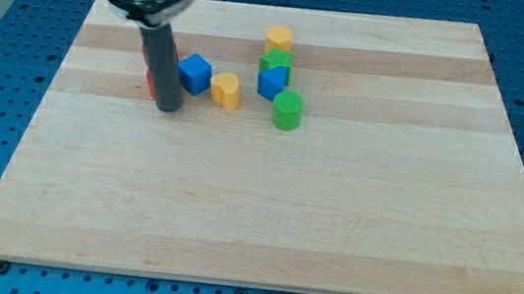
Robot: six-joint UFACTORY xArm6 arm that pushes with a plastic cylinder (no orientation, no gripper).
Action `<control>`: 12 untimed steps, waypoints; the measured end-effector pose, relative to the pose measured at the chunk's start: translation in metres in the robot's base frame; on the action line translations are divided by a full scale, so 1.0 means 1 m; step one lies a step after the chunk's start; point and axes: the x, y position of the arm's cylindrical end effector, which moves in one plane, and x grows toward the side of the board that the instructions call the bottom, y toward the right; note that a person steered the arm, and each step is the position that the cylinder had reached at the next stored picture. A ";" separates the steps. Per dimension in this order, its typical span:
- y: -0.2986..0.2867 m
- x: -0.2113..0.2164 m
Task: Place your arm to the top right of the board
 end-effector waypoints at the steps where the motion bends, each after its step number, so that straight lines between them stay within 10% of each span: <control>1: -0.045 -0.014; 8: -0.092 -0.042; 12: 0.022 -0.011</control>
